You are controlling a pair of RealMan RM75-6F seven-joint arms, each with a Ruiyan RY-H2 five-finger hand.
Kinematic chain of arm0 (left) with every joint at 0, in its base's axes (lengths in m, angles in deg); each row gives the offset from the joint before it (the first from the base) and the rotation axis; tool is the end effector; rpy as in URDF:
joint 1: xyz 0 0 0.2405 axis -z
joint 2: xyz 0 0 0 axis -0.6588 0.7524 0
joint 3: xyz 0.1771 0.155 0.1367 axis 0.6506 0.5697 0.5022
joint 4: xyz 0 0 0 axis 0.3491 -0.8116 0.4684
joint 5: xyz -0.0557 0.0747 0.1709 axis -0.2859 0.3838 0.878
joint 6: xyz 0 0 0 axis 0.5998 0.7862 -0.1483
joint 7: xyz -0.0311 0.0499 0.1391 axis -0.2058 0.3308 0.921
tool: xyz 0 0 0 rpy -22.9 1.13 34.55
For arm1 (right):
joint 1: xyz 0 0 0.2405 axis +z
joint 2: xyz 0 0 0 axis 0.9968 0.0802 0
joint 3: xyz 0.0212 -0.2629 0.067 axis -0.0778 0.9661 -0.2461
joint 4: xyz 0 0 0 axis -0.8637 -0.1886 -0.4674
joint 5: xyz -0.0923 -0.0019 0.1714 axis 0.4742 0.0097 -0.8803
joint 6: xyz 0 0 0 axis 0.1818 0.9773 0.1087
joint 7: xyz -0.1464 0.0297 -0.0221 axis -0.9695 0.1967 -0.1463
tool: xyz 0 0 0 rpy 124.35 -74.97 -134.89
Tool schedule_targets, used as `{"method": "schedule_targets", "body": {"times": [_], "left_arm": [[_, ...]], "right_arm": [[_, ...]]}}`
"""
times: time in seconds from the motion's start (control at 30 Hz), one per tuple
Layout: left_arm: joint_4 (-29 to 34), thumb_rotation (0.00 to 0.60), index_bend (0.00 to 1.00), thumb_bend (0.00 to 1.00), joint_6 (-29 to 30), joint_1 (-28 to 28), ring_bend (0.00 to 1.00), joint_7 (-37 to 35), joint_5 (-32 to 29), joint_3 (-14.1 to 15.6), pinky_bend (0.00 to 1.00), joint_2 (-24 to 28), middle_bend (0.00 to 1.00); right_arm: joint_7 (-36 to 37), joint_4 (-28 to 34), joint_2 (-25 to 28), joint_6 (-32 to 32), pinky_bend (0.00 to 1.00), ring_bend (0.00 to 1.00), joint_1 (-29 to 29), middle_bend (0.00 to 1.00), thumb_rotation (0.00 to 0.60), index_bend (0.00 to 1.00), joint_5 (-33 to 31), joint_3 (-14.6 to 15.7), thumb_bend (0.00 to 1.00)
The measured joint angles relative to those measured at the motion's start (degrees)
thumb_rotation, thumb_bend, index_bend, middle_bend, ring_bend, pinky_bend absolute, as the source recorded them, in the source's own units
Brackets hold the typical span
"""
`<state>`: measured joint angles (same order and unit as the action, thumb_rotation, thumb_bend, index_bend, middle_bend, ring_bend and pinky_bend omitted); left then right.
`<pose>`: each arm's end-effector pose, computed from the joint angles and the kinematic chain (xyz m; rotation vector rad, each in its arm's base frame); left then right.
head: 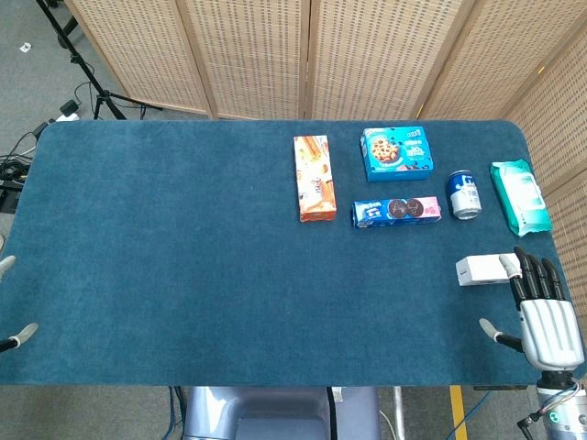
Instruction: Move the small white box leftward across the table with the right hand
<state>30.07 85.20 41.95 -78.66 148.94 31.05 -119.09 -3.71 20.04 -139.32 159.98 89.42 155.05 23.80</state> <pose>-0.3248 0.1609 0.2178 -1.3248 -0.8931 -0.9730 -0.2882 -0.1880 0.1877 1.3687 -0.7688 0.9353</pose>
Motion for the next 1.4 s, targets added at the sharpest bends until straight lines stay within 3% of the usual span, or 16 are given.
{"method": "schedule_targets", "body": {"times": [0.4, 0.5, 0.67, 1.03, 1.2, 1.4], "left_arm": [[0.23, 0.6, 0.0, 0.0, -0.16, 0.14, 0.0, 0.33, -0.65, -0.47, 0.0, 0.24, 0.0], [0.12, 0.6, 0.0, 0.0, -0.46, 0.33, 0.0, 0.84, -1.08, -0.69, 0.0, 0.02, 0.0], [0.54, 0.6, 0.0, 0.0, -1.17, 0.64, 0.0, 1.95, -2.21, -1.14, 0.0, -0.22, 0.0], [1.0, 0.6, 0.0, 0.0, -3.11, 1.43, 0.0, 3.63, -4.82, -2.12, 0.0, -0.72, 0.0], [0.93, 0.6, 0.0, 0.0, -3.01, 1.44, 0.0, 3.71, -4.62, -2.09, 0.0, -0.76, 0.0], [0.92, 0.6, 0.0, 0.0, -3.06, 1.46, 0.0, 3.86, -4.62, -2.07, 0.0, -0.85, 0.0]], "right_arm": [[-0.8, -0.07, 0.2, -2.15, 0.0, 0.0, 0.96, 0.0, 0.6, 0.0, -2.85, -1.16, 0.0], [-0.96, -0.85, 0.77, -5.72, 0.0, 0.0, 2.42, 0.0, 0.6, 0.0, -4.89, -1.7, 0.0], [-0.41, -4.47, 2.09, -16.87, 0.0, 0.0, 7.26, 0.0, 0.6, 0.0, -9.8, -3.14, 0.0], [1.64, -22.75, -0.73, -37.18, 0.0, 0.0, 18.7, 0.0, 0.6, 0.0, -15.33, -3.64, 0.0], [1.39, -23.99, -0.86, -41.48, 0.0, 0.0, 20.73, 0.0, 0.6, 0.01, -16.76, -2.12, 0.0], [2.43, -25.34, -1.48, -40.77, 0.0, 0.0, 21.2, 0.06, 0.6, 0.11, -14.94, -1.47, 0.0]]}}
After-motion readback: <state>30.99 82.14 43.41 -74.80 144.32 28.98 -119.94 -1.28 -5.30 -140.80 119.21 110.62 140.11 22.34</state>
